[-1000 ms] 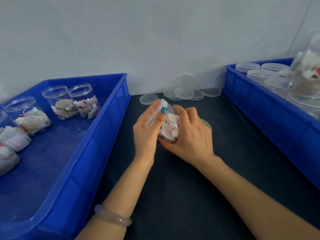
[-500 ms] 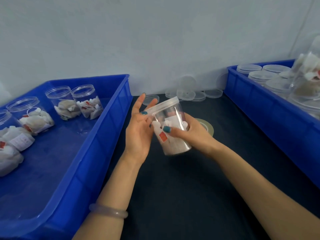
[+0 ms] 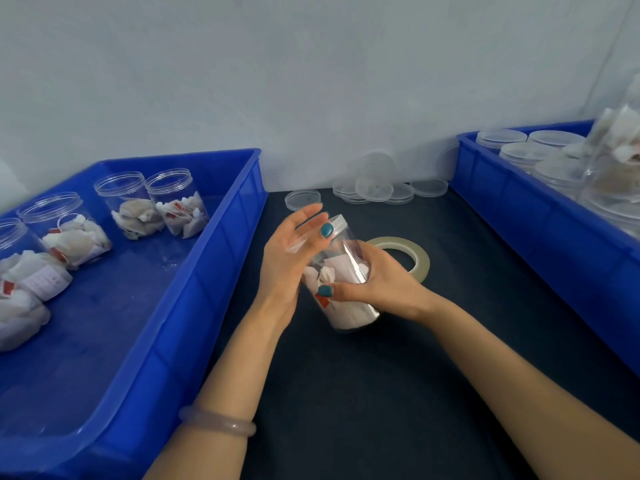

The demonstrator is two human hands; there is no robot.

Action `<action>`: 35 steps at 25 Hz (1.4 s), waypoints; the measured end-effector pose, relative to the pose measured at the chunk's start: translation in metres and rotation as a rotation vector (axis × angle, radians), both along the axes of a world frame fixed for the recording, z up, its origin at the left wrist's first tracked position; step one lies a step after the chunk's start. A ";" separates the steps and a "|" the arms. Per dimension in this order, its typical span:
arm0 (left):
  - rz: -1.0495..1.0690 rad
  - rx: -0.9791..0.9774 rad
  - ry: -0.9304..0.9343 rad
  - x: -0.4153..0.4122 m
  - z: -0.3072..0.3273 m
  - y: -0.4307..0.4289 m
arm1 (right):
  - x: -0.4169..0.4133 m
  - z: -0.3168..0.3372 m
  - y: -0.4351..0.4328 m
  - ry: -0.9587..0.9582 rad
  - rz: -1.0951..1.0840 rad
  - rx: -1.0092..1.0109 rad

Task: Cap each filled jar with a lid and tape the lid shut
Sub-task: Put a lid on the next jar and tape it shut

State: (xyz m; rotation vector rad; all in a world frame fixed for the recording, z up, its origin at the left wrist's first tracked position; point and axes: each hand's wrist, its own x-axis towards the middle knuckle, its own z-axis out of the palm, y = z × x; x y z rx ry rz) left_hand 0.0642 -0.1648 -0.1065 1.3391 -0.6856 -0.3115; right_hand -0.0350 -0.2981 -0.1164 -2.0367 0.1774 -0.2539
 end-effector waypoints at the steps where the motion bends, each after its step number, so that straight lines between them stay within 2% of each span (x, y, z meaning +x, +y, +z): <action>1: -0.008 0.019 -0.042 -0.002 0.000 0.000 | 0.000 0.001 -0.001 0.005 0.035 0.006; 6: 0.002 0.001 -0.196 -0.010 0.002 -0.001 | -0.009 0.012 -0.021 0.101 0.195 -0.035; 8: 0.053 0.005 -0.288 -0.012 0.000 -0.005 | -0.016 0.015 -0.046 0.160 0.224 -0.175; 11: 0.138 0.052 -0.420 -0.015 -0.005 -0.014 | -0.028 0.012 -0.086 0.328 0.031 -0.508; 14: 0.202 0.073 -0.588 -0.015 -0.009 -0.022 | -0.031 0.001 -0.105 0.389 -0.037 -0.679; 16: 0.210 0.082 -0.691 -0.014 -0.010 -0.025 | -0.030 -0.003 -0.107 0.318 -0.042 -0.652; 19: 0.269 0.098 -0.728 -0.014 -0.013 -0.023 | -0.031 -0.005 -0.105 0.255 -0.027 -0.626; 21: 0.317 0.144 -0.774 -0.014 -0.016 -0.021 | -0.033 0.000 -0.104 0.230 -0.047 -0.518; 25: 0.334 0.179 -0.836 -0.015 -0.018 -0.020 | -0.043 0.019 -0.095 -0.059 -0.266 0.055; 28: 0.362 0.168 -0.877 -0.017 -0.016 -0.019 | -0.046 0.031 -0.087 -0.325 -0.440 0.307; 30: 0.385 0.143 -0.903 -0.021 -0.014 -0.020 | -0.048 0.039 -0.079 -0.520 -0.459 0.262; 33: 0.421 0.143 -0.994 -0.033 -0.010 -0.025 | -0.046 0.043 -0.063 -0.765 -0.319 0.065; 35: 0.433 0.150 -1.046 -0.042 -0.009 -0.029 | -0.041 0.040 -0.052 -0.868 -0.329 -0.108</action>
